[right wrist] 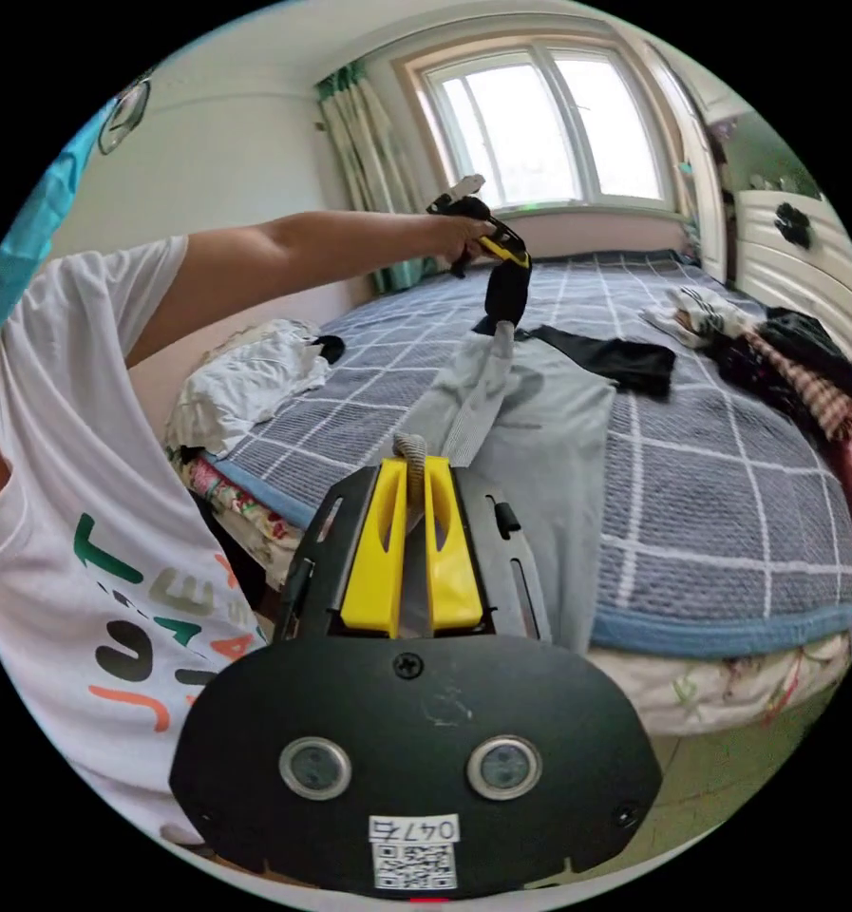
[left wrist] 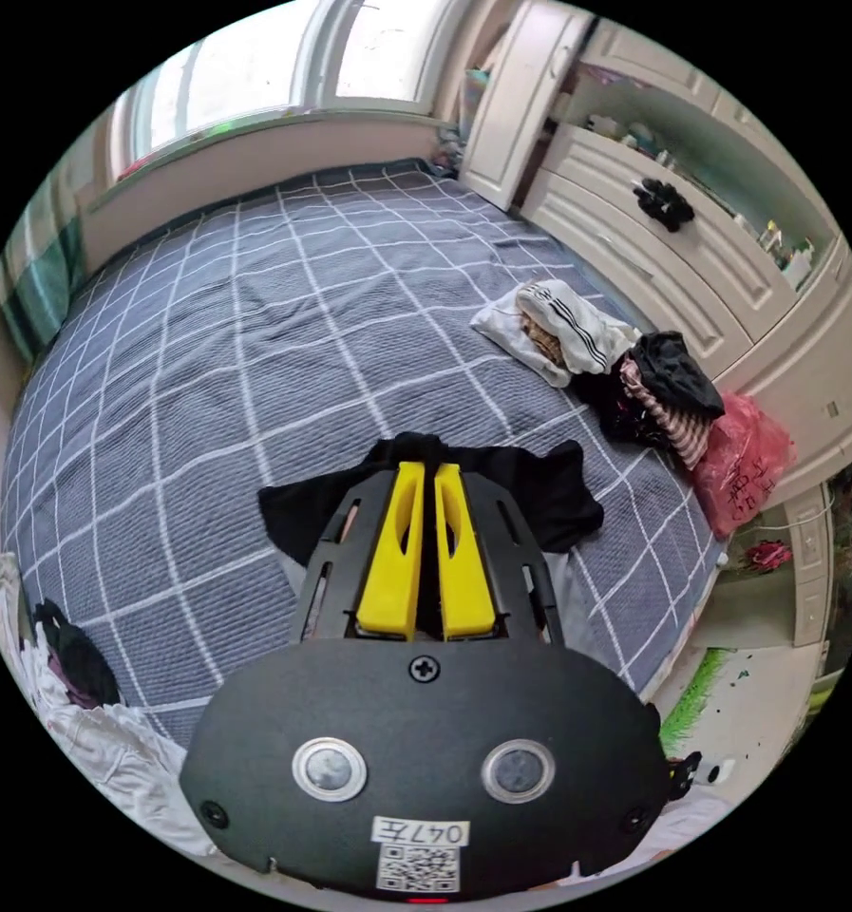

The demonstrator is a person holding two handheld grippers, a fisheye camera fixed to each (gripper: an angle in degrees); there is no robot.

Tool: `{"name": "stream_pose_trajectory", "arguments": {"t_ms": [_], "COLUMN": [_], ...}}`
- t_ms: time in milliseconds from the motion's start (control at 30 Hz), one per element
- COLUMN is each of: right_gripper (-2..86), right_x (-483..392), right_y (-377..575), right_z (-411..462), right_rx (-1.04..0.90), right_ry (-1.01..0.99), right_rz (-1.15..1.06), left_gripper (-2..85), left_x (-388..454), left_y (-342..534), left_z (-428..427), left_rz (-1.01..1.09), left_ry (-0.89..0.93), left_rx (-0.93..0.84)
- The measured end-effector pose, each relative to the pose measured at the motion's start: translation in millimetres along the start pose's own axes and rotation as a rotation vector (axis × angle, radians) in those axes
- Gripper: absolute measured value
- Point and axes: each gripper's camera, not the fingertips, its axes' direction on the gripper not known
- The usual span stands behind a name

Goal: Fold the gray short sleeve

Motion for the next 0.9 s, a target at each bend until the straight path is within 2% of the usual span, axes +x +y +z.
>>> {"name": "stream_pose_trajectory", "arguments": {"t_ms": [133,300,433,533,600,700,833,900], "right_gripper": [0.6,0.5,1.1,3.8,9.0,11.0,8.4,6.9], "right_x": [55,96,115,127,134,142,150,154], "right_y": [6,14,11,3,0,-6,-22,-41], "right_z": [-28,-54,-71,-75,-72,-84,-119,-130], "right_rx": [-0.125,-0.134,-0.124,-0.163,-0.223,-0.239,-0.221,-0.166], "right_ry": [0.063,0.012,0.001,-0.037,-0.038,-0.034,0.140,0.190], "right_rz": [0.106,0.198,0.214,0.207,0.197,0.223,0.214,0.171], "left_gripper": [-0.2,0.2,1.2,4.3,10.6,20.3,23.6,23.5], "left_x": [83,190,231,252,266,287,316,325], "left_y": [-32,-66,-84,-99,-107,-118,-131,-139], "left_z": [60,119,130,146,159,170,163,139], "left_rz": [0.027,0.130,0.121,0.120,0.156,0.226,0.289,0.279], "left_ry": [-0.044,-0.200,-0.278,-0.356,-0.298,-0.209,-0.043,0.059], "left_rx": [-0.078,-0.150,-0.151,-0.216,-0.243,-0.301,-0.272,-0.186]}}
